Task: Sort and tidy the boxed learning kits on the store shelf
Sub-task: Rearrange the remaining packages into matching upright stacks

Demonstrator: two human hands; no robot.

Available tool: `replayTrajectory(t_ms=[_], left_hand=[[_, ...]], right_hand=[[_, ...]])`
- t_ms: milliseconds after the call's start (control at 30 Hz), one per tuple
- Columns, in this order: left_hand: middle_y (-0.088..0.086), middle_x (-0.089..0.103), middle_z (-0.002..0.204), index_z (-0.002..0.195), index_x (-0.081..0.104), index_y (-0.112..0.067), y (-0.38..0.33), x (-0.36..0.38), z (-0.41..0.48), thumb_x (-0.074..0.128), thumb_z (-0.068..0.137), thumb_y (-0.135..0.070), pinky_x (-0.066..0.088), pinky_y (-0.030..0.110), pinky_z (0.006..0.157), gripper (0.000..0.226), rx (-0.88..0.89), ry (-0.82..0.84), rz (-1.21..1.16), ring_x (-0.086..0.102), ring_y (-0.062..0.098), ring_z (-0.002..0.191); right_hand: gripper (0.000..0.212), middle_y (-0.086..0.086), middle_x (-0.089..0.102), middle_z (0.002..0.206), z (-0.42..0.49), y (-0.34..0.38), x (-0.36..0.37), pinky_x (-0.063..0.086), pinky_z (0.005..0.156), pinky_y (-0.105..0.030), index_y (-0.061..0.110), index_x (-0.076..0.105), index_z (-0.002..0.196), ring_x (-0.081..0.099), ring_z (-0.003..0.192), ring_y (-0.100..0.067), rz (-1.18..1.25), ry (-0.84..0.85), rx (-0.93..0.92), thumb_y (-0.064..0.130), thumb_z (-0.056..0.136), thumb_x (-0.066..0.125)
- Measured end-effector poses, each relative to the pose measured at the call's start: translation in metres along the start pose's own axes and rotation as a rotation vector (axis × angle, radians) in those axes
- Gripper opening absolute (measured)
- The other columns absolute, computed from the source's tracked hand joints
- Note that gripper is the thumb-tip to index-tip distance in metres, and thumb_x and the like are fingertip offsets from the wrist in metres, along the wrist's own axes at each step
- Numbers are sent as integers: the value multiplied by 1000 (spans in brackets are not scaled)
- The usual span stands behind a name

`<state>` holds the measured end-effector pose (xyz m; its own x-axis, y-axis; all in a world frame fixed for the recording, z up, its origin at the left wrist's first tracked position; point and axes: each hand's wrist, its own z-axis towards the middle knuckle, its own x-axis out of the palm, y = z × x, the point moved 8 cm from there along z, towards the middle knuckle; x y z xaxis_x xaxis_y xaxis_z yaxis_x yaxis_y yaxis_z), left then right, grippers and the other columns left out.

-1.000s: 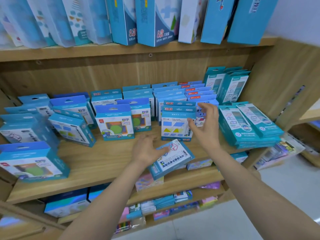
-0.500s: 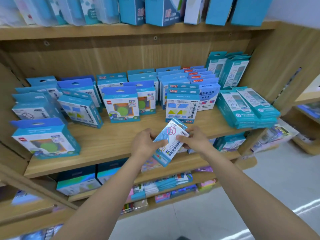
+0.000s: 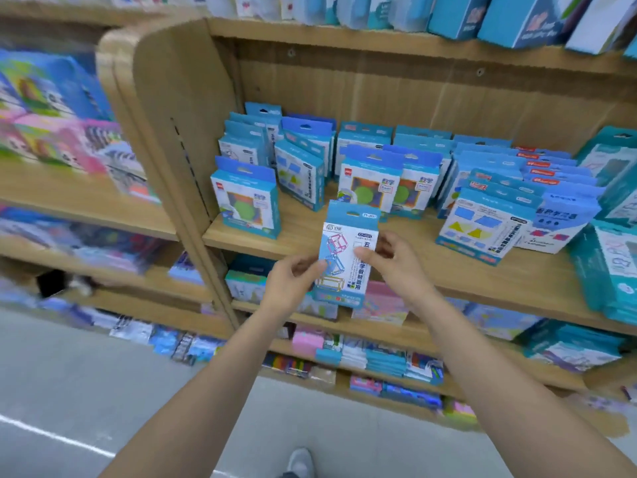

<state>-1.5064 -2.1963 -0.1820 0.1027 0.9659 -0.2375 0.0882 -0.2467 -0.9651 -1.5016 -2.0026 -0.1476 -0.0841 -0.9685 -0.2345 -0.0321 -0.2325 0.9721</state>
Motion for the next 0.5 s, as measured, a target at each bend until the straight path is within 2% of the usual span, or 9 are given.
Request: replayTrajectory(t_ms=[67, 100, 200, 333, 433, 500], left_hand=[[0, 63, 113, 126, 55, -14, 4, -31, -5, 68, 86, -37, 50, 36, 93, 48, -10, -127, 10, 59, 16, 107], [0, 58, 122, 133, 49, -16, 7, -48, -5, 68, 85, -41, 46, 34, 96, 58, -11, -188, 31, 55, 14, 113], [-5, 41, 140, 143, 35, -25, 7, -92, 0, 67, 80, -54, 39, 35, 104, 77, 23, -300, 96, 40, 11, 128], [-5, 34, 151, 148, 26, -29, 3, -131, 25, 60, 87, -50, 33, 42, 112, 73, 56, -307, -7, 33, 13, 137], [-11, 34, 151, 150, 22, -30, 0, -142, 48, 52, 94, -43, 30, 34, 112, 64, 54, -228, -73, 33, 10, 137], [-14, 38, 146, 149, 22, -33, -5, -144, 62, 46, 98, -37, 29, 27, 105, 56, 56, -163, -105, 36, 6, 131]], right_hand=[[29, -3, 70, 107, 6, 10, 20, 53, 86, -25, 12, 59, 111, 65, 93, -10, 57, -24, -24, 18, 85, 71], [27, -3, 71, 105, 11, 13, 30, 53, 89, -30, 15, 60, 108, 66, 94, -11, 83, -27, -30, 19, 84, 72], [19, 7, 70, 104, 27, 30, 62, 51, 95, -39, 29, 59, 99, 64, 102, -13, 64, 14, -67, 24, 85, 71], [23, 5, 68, 111, 48, 48, 92, 50, 96, -43, 24, 58, 108, 63, 104, -12, 89, 23, -121, 28, 87, 68], [24, 4, 67, 115, 62, 53, 111, 49, 96, -44, 30, 57, 111, 62, 106, -16, 63, 45, -148, 33, 89, 66], [27, 8, 65, 119, 68, 54, 123, 50, 95, -40, 36, 54, 114, 61, 109, -13, 76, 70, -142, 36, 89, 64]])
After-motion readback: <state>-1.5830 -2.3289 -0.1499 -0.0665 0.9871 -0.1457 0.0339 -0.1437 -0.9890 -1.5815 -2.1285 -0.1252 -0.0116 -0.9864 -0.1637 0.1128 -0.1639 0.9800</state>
